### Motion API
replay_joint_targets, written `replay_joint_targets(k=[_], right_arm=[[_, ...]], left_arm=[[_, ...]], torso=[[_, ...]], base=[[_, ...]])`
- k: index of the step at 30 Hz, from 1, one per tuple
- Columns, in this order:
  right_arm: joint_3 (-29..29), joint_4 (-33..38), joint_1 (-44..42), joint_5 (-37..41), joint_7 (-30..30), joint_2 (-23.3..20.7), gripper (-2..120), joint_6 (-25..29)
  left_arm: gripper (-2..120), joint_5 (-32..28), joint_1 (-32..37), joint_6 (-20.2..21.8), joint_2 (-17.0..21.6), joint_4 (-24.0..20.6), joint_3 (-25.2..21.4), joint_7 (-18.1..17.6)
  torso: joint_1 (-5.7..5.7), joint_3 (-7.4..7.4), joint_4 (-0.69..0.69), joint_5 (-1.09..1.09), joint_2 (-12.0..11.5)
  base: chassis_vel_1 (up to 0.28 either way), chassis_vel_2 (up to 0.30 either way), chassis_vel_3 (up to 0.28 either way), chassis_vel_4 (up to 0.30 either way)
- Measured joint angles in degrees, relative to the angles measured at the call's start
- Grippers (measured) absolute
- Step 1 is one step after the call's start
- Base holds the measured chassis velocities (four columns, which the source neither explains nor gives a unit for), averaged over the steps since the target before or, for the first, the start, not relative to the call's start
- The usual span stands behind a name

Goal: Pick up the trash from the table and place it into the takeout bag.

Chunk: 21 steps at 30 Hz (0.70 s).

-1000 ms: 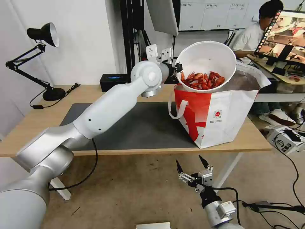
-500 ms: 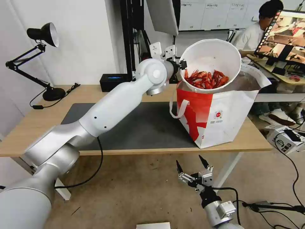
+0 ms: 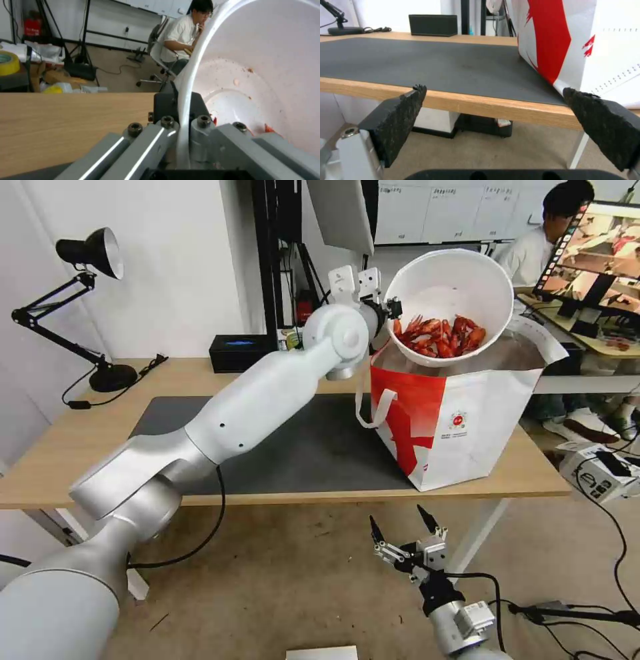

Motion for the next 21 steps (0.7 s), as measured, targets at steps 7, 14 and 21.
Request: replay_joint_targets(k=[7, 14, 21], right_arm=[[0.0, 0.0, 0.0, 0.0, 0.0, 0.0, 100, 0.0], [0.0, 0.0, 0.0, 0.0, 0.0, 0.0, 100, 0.0], [0.0, 0.0, 0.0, 0.0, 0.0, 0.0, 100, 0.0]], left_arm=[[0, 1.4, 0.5, -0.9, 2.0, -2.4, 1.4, 1.6], [0, 1.1, 0.9, 0.5, 4.1, -5.2, 2.6, 2.2], [0, 0.4, 1.1, 1.9, 5.3, -6.7, 3.1, 2.2]], torso=[[0.0, 0.0, 0.0, -0.01, 0.0], [0.0, 0.0, 0.0, -0.01, 0.0], [0.0, 0.0, 0.0, -0.01, 0.0]], base=[[0.0, 0.0, 0.0, 0.0], [0.0, 0.0, 0.0, 0.0], [0.0, 0.0, 0.0, 0.0]])
